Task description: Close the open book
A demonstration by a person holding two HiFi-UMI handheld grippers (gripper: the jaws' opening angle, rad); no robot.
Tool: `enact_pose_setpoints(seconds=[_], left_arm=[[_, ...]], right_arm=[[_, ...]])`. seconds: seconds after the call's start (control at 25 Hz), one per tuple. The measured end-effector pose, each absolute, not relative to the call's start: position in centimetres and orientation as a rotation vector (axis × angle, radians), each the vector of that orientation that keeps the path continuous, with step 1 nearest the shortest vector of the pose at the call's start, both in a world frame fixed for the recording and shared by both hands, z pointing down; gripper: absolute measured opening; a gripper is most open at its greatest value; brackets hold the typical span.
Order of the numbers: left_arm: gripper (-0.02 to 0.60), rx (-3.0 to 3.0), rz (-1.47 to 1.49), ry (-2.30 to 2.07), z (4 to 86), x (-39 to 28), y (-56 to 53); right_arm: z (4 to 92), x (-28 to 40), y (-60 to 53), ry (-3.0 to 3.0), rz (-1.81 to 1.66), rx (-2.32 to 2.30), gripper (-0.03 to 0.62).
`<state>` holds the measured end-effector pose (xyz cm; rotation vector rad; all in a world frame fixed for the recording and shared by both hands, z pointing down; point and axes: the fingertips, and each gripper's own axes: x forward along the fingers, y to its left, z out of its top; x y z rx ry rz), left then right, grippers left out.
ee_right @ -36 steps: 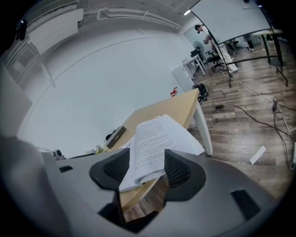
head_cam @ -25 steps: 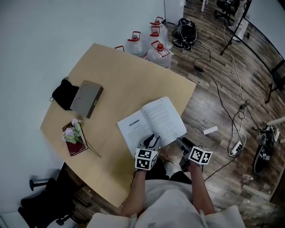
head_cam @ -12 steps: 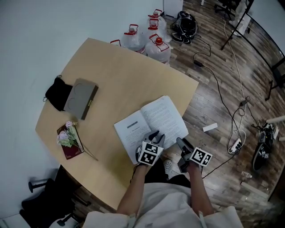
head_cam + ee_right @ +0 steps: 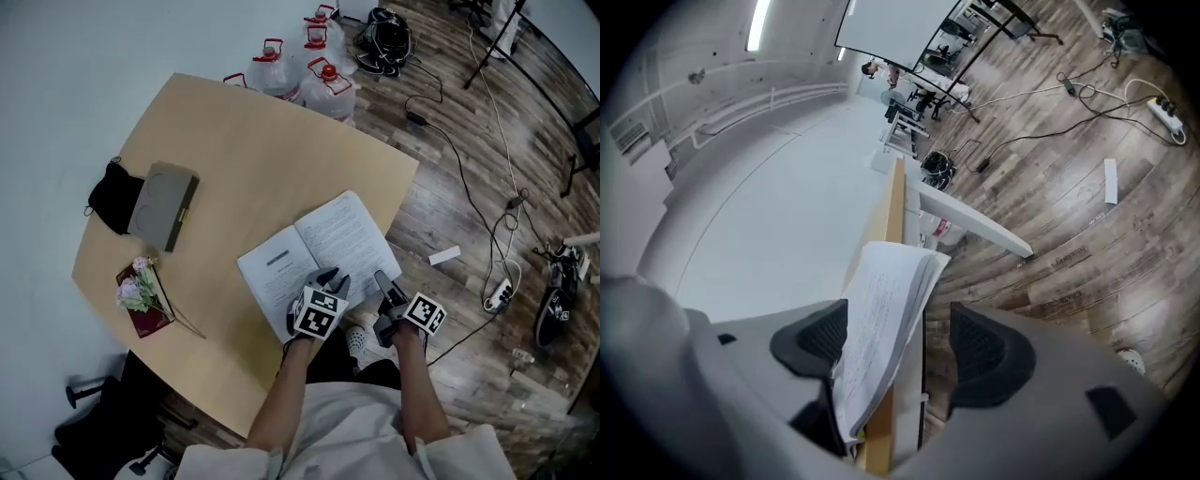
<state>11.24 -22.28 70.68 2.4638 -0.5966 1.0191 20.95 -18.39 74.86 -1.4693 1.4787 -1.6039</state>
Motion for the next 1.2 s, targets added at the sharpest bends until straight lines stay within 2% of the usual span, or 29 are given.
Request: enact_pose_setpoints(seconds=[0.2, 0.32, 0.52, 0.56, 0.64, 0.84, 1.0, 1.2], left_arm=[[0.110, 2.426, 1.081, -0.595, 71.3, 11.4, -22.4], [0.103, 2.419, 1.089, -0.606, 71.5, 11.4, -22.6], [0.086, 2.422, 1.092, -0.630, 71.6, 11.1, -22.6], [0.086, 2.421, 1.095, -0.631, 71.6, 11.2, -22.6], [0.086, 2.416, 1.098, -0.628, 71.5, 11.3, -22.6], [0.084, 2.412, 1.092, -0.626, 71.4, 11.4, -22.8], [0.081, 2.422, 1.097, -0.636, 71.5, 11.4, -22.9], [0.080, 2.443, 1.085, -0.653, 71.2, 11.2, -22.9]], right_arm=[[75.4, 20.9, -18.9, 1.519, -1.614, -1.516, 0.342], [75.5, 21.2, -19.2, 1.487, -1.605, -1.507, 0.276], [76.2, 20.7, -19.6, 1.430, -1.619, -1.446, 0.291], [76.1, 20.8, -19.7, 1.414, -1.613, -1.438, 0.281], [75.7, 21.1, -19.9, 1.407, -1.595, -1.436, 0.202], [74.1, 21.1, -20.4, 1.467, -1.564, -1.436, 0.066], [73.2, 21.1, -20.5, 1.471, -1.539, -1.449, 0.034], [72.6, 20.8, -20.6, 1.497, -1.522, -1.470, 0.028]])
